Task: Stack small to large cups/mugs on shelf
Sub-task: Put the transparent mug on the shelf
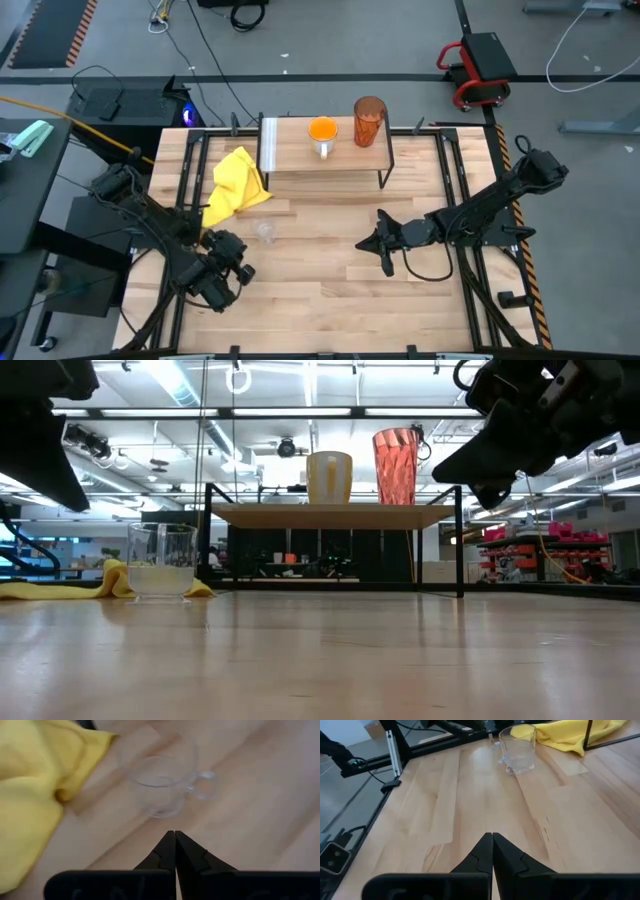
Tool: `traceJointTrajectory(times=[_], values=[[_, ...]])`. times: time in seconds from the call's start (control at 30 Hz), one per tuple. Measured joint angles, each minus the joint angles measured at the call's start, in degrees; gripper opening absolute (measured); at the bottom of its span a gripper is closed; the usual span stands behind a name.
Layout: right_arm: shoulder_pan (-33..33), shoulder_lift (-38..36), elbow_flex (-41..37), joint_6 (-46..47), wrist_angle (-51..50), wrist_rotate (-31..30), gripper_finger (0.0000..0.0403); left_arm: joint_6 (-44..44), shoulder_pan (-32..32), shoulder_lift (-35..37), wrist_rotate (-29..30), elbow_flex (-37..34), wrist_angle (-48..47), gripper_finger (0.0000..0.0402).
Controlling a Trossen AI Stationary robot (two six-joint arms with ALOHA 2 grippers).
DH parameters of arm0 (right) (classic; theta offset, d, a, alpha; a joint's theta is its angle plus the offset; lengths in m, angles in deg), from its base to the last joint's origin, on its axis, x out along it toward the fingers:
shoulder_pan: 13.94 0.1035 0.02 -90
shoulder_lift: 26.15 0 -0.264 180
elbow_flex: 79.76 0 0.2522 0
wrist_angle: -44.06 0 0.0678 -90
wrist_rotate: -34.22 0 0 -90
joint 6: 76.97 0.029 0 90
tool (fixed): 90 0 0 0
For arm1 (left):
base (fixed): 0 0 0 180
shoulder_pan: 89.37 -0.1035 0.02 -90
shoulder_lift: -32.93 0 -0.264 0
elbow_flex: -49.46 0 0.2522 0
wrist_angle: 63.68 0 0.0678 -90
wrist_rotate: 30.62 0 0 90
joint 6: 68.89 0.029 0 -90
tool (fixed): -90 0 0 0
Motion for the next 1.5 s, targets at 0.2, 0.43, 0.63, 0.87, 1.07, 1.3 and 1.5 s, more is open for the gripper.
traceJointTrajectory(times=[0.2,0.43,0.63,0.87,1.07,1.3,1.5], values=[[0.0,1.5,0.0,-0.7,0.6,-4.5,0.0012,-4.7,-1.9,0.0,0.9,-4.6,-0.6,0.0028],[0.0,6.0,0.0,-4.4,7.6,-5.1,0.0012,-11.7,-2.3,0.0,1.4,-10.9,0.4,0.0017],[-0.1,13.9,0.0,-6.5,17.6,-5.9,0.0012,-11.8,-2.3,0.0,4.5,-14.8,7.5,0.001],[-0.1,20.3,0.1,-7.0,25.2,-5.9,0.0012,-9.9,-2.3,0.0,9.4,-16.2,12.3,0.0024],[-0.1,20.9,1.0,-7.2,25.7,-5.9,0.0012,-7.3,-3.0,0.0,10.3,-16.2,15.4,0.0012],[-0.1,20.9,3.1,-9.3,24.7,-5.9,0.0012,2.1,-7.8,0.0,10.6,-16.2,22.2,0.002],[-0.1,20.9,3.3,-9.4,24.4,-5.9,0.0012,7.9,-11.1,0.0,10.5,-16.2,26.0,0.0021]])
